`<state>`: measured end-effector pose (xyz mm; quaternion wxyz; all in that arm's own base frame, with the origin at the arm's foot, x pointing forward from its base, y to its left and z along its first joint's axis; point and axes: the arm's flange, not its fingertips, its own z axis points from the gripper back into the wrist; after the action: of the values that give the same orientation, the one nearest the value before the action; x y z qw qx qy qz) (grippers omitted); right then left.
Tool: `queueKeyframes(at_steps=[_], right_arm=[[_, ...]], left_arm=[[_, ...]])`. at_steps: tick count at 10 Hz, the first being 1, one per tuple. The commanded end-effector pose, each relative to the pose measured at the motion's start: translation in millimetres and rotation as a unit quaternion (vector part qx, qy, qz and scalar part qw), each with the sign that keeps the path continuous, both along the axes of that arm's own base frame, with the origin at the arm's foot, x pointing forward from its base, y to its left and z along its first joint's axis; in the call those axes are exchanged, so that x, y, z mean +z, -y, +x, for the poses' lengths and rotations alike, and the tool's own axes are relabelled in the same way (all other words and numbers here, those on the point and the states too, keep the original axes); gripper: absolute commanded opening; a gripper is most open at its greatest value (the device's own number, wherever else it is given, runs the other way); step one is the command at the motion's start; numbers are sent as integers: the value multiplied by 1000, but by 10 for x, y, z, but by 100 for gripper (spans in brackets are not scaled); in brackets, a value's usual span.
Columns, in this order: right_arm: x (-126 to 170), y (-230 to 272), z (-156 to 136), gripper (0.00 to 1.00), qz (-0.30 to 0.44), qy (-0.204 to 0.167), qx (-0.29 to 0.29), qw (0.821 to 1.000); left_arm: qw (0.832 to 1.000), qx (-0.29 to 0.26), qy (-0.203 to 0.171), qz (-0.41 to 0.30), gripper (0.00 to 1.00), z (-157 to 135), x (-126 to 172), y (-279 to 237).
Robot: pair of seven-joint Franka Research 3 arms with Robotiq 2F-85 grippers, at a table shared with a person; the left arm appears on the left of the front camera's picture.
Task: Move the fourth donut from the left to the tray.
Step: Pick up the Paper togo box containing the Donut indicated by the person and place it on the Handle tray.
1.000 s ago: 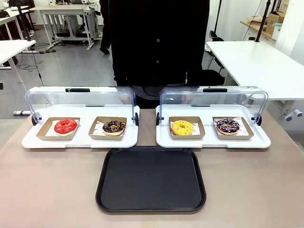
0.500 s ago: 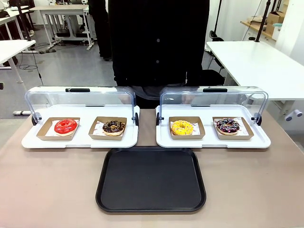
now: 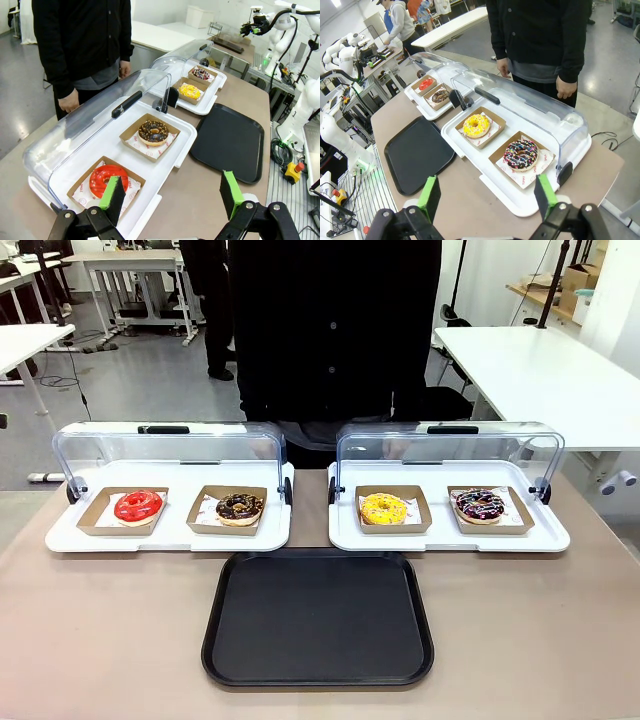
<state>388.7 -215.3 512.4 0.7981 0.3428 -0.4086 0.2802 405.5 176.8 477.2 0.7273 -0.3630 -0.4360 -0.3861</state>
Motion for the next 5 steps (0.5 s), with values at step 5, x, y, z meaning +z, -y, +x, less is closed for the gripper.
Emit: queueKeyframes(at_steps=[5], right_arm=[[3, -6, 24, 100, 6, 20, 2, 1000]], left_arm=[[1000, -5, -4, -2, 100, 1, 23, -15]])
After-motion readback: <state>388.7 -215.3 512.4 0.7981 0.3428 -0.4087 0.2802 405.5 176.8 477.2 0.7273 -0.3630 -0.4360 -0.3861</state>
